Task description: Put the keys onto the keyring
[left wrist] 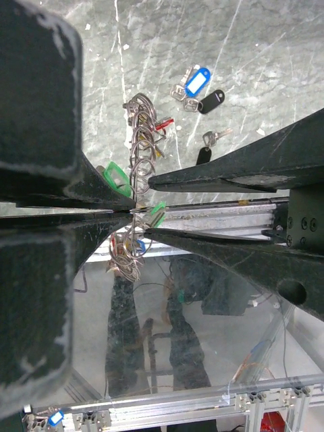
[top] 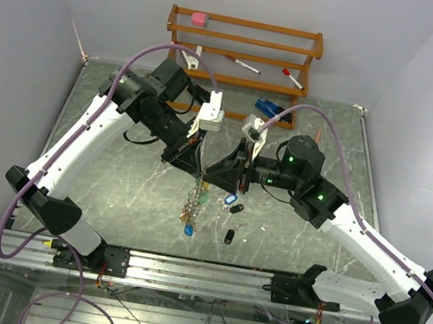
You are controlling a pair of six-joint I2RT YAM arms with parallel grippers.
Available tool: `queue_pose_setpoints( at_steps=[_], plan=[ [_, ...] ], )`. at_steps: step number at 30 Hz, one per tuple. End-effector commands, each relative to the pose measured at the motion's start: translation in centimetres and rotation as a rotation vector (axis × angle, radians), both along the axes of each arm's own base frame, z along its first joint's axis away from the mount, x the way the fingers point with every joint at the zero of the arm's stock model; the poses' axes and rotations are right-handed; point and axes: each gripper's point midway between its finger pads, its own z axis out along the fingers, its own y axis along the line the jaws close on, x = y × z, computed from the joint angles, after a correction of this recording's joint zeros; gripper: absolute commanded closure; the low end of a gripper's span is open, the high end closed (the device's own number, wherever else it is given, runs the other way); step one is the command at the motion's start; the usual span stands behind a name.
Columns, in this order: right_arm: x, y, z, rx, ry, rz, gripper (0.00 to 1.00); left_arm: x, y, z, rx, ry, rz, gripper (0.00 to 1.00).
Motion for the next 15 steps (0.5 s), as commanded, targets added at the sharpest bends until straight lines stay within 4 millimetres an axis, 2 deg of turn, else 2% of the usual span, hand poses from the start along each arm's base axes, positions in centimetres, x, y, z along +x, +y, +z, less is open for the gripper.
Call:
queue_pose_setpoints(
  at_steps=[1,7,11,15],
  plan=[
    [0.08,0.51,0.8,0.028,-0.016,0.024,0.73,-1.14,-0.43,1.6,-0.068,0.016,-0.034,0.93],
    [-0.08,0.63,0.26,0.033,-0.004,0.035,0.83,-1.08,-0.52,1.76,-0.073,0.015,-0.035,0.93],
    [-0.1,0.56,0.47,0.042,-0.008,0.032,0.98,-1.17,-0.48,1.57,-0.07,0.022,-0.036,0.93],
    [-0.11,0.36,0.87,0.055,-0.024,0.023,1.0,-1.12,-0.47,1.63,-0.069,0.017,-0.035,0.93]
  ],
)
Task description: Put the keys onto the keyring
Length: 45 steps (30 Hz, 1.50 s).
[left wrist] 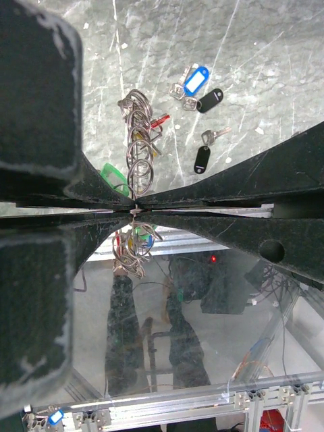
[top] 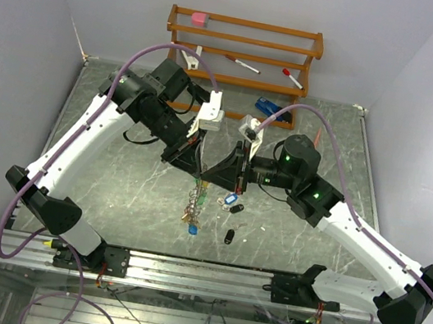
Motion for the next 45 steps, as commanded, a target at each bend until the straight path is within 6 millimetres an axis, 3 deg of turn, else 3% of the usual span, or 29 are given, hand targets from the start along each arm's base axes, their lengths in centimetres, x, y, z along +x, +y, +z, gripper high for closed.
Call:
queue_pose_setpoints(
  at_steps=[1,12,22,30,45],
  plan=[
    [0.0,-0.4,1.4,0.051,-0.052,-0.014,1.0,-1.0,-0.4,1.5,-0.062,0.009,-0.03,0.93],
    [0.8,-2.3,4.4,0.192,-0.142,-0.157,1.0,0.0,-0.7,2.4,-0.066,-0.031,0.002,0.8],
    [1.5,-2.9,6.1,0.311,-0.183,-0.227,1.0,1.1,-1.6,3.1,-0.088,-0.043,0.005,0.8],
    [1.3,-3.1,6.9,0.339,-0.206,-0.226,1.0,3.6,-1.7,5.3,-0.117,-0.198,0.138,0.81],
    [1.0,-3.3,7.8,0.381,-0.232,-0.226,1.0,2.5,-2.2,5.2,-0.162,-0.14,0.094,0.8]
  ],
)
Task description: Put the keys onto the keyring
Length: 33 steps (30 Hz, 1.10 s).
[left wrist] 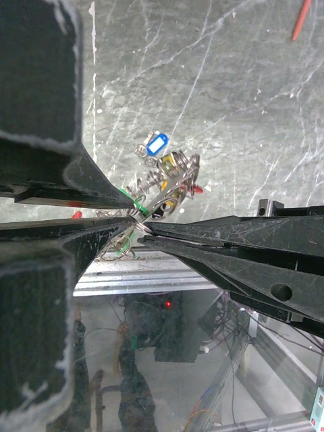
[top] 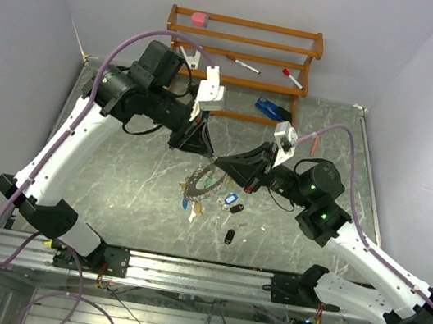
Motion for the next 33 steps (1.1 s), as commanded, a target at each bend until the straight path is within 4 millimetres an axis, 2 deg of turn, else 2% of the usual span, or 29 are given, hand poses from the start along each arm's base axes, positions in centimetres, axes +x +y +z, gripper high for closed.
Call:
queue_pose_setpoints(
  at_steps=[1,15,20,29,33],
  plan=[
    [-0.6,-0.8,3.2,0.1,-0.08,-0.011,1.0,-0.4,-0.5,0.1,-0.03,0.024,-0.034,0.8],
    [-0.4,-0.8,3.6,0.114,-0.091,-0.018,1.0,-3.6,-0.1,-0.2,-0.075,0.078,-0.192,0.79],
    [-0.4,-0.8,4.2,0.128,-0.102,-0.019,1.0,-3.7,0.0,-0.8,-0.065,0.086,-0.191,0.8],
    [-0.4,-0.7,4.2,0.132,-0.095,-0.013,1.0,-2.7,-0.3,-0.2,-0.07,0.058,-0.152,0.81],
    [-0.6,-0.6,3.9,0.125,-0.086,-0.003,1.0,-2.3,-0.5,0.0,-0.071,0.046,-0.134,0.88]
  ],
)
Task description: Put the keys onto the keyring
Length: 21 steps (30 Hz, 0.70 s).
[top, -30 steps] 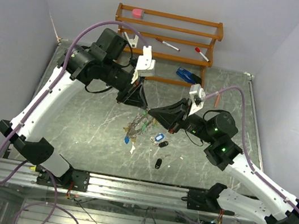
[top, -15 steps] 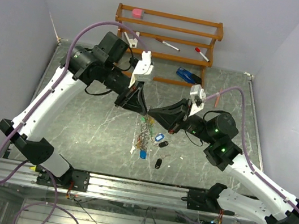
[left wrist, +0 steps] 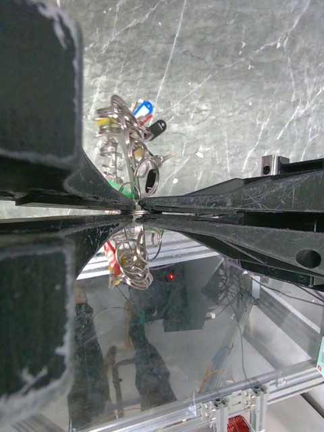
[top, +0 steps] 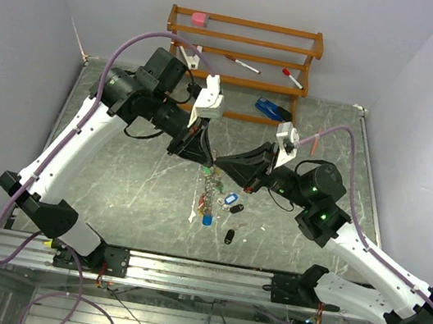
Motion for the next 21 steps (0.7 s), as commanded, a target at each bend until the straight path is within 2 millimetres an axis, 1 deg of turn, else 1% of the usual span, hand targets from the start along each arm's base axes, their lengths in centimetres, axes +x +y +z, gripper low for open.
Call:
queue_pose_setpoints(
  at_steps=[1,4,9,13,15,16,17,21],
  plan=[
    [-0.2,-0.6,3.0,0.09,-0.062,-0.014,1.0,-0.1,-0.1,1.2,-0.026,-0.017,0.005,0.89],
    [-0.3,-0.5,2.6,0.083,-0.052,-0.007,1.0,0.0,-0.2,1.1,-0.019,-0.004,0.015,0.93],
    [-0.5,-0.4,1.8,0.062,-0.028,0.011,1.0,0.1,0.0,1.1,-0.003,-0.006,0.02,0.93],
    [-0.8,-0.4,1.1,0.03,-0.01,0.023,1.0,0.2,0.5,0.1,0.05,-0.018,0.015,0.93],
    [-0.9,-0.4,0.7,0.004,0.002,0.026,0.95,0.1,0.9,-0.5,0.082,-0.019,0.005,0.93],
    [-0.9,-0.5,0.7,-0.005,0.006,0.024,0.87,0.0,1.1,-0.7,0.091,-0.016,0.001,0.93],
    [-1.0,-0.5,0.4,-0.016,0.012,0.024,0.82,-0.1,1.2,-0.8,0.096,-0.016,0.002,0.93],
    [-1.2,-0.9,0.1,-0.044,0.021,0.021,0.75,0.1,1.9,-1.1,0.126,-0.058,0.026,0.93]
  ],
)
